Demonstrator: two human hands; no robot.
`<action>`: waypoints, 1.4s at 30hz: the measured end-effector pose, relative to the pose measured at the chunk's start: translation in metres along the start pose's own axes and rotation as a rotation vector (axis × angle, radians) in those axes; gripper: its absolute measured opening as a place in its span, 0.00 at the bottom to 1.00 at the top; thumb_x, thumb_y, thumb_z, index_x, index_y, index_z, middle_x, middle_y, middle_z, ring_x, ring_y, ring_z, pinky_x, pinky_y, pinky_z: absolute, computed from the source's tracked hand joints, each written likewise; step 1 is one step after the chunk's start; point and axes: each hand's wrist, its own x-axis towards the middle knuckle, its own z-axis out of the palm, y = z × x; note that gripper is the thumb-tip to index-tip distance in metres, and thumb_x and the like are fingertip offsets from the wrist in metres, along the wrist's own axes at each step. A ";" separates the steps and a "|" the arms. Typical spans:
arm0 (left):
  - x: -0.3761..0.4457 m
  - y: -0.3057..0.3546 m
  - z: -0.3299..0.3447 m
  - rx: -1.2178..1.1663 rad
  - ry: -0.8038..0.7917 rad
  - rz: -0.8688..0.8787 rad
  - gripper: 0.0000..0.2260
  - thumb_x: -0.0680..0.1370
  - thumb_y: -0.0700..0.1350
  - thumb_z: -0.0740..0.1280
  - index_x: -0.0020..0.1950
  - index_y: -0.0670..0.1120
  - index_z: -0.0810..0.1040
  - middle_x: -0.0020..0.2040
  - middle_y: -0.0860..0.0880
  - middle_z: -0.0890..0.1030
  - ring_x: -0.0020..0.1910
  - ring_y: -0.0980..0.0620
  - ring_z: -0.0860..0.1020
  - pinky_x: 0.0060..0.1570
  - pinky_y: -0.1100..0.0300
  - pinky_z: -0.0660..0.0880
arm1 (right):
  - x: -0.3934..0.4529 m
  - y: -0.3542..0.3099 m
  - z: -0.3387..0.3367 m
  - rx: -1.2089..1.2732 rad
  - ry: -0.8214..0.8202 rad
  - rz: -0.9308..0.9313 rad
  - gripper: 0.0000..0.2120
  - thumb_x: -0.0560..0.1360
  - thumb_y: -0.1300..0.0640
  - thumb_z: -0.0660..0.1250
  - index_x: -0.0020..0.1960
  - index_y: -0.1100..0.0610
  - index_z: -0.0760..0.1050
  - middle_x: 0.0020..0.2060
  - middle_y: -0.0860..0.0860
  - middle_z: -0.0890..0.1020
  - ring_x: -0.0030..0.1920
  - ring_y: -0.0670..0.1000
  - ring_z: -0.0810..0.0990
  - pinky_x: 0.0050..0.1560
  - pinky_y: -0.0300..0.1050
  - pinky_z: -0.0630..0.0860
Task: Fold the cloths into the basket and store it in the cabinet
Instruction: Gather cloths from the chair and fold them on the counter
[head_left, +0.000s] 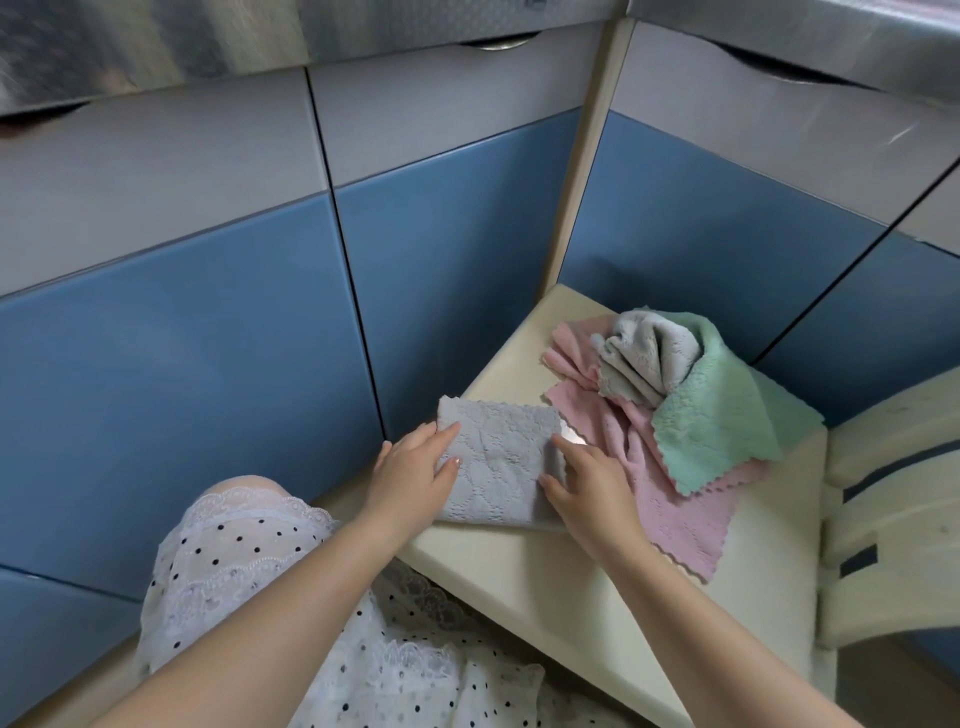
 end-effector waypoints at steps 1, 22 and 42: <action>0.000 0.002 -0.001 -0.039 0.020 0.013 0.20 0.81 0.47 0.59 0.73 0.52 0.65 0.72 0.51 0.66 0.72 0.50 0.63 0.74 0.50 0.51 | -0.001 -0.004 -0.001 0.071 -0.005 0.016 0.23 0.73 0.52 0.68 0.67 0.50 0.71 0.58 0.50 0.78 0.58 0.52 0.74 0.56 0.46 0.70; -0.024 0.043 -0.137 -0.909 0.284 -0.017 0.19 0.77 0.33 0.64 0.52 0.59 0.79 0.58 0.50 0.79 0.56 0.51 0.78 0.58 0.56 0.76 | 0.018 -0.118 -0.075 1.103 -0.194 0.133 0.22 0.72 0.60 0.72 0.61 0.51 0.67 0.51 0.56 0.81 0.50 0.56 0.82 0.53 0.58 0.79; -0.087 0.048 -0.426 -0.161 0.746 0.104 0.16 0.76 0.46 0.68 0.64 0.51 0.76 0.58 0.56 0.74 0.53 0.62 0.73 0.47 0.76 0.67 | 0.067 -0.408 -0.202 0.834 -0.206 -0.542 0.07 0.75 0.59 0.68 0.43 0.48 0.82 0.44 0.51 0.83 0.42 0.50 0.78 0.44 0.46 0.76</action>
